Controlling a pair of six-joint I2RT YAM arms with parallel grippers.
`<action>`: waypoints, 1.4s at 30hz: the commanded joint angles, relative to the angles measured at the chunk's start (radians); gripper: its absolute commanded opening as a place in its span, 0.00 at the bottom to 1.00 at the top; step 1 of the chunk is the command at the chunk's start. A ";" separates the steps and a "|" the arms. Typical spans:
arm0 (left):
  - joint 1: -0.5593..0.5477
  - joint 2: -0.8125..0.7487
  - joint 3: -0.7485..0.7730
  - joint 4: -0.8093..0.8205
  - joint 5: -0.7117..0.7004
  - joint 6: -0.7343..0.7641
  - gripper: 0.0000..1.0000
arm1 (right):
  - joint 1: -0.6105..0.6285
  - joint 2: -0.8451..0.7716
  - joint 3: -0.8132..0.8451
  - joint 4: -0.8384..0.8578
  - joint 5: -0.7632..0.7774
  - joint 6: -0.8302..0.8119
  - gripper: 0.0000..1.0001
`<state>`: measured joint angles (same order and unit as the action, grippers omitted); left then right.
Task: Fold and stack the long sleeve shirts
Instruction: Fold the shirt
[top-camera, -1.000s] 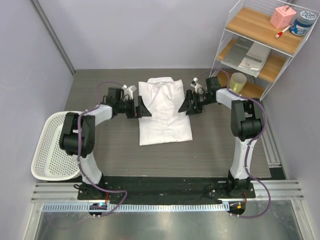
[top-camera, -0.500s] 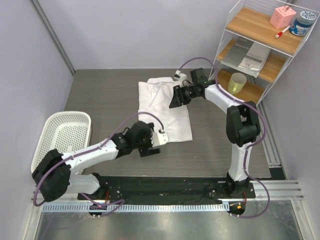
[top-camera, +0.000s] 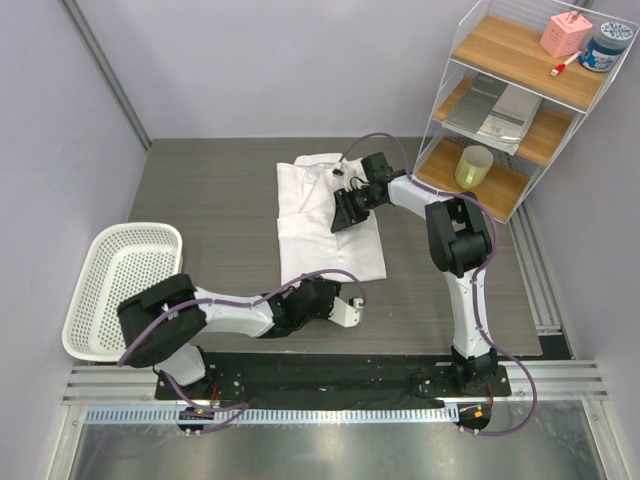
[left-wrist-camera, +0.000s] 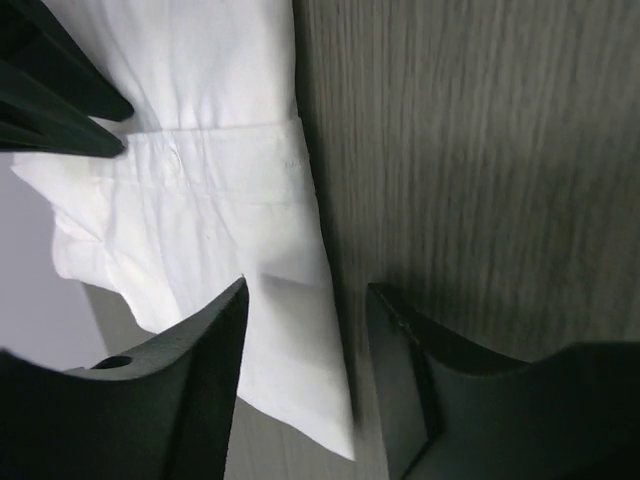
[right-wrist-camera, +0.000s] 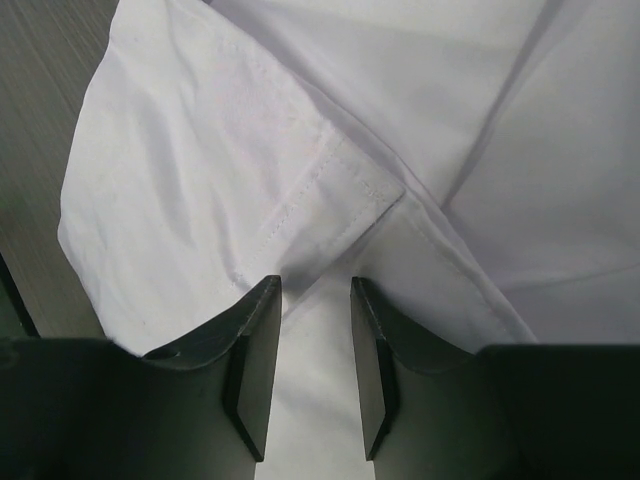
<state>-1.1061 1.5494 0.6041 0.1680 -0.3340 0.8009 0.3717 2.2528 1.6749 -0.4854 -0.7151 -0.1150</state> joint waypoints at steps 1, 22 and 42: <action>0.008 0.135 -0.017 0.139 -0.068 0.041 0.47 | -0.001 0.024 0.003 -0.005 0.059 -0.067 0.40; -0.052 -0.184 0.307 -0.887 0.505 -0.268 0.00 | 0.007 -0.213 0.061 -0.189 -0.004 -0.104 0.56; 0.492 0.222 0.960 -1.467 1.075 -0.117 0.00 | -0.034 0.031 0.211 -0.262 -0.098 -0.175 0.47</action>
<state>-0.7574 1.6314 1.4616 -1.2098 0.6464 0.5594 0.3283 2.2650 1.9190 -0.7212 -0.7418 -0.2626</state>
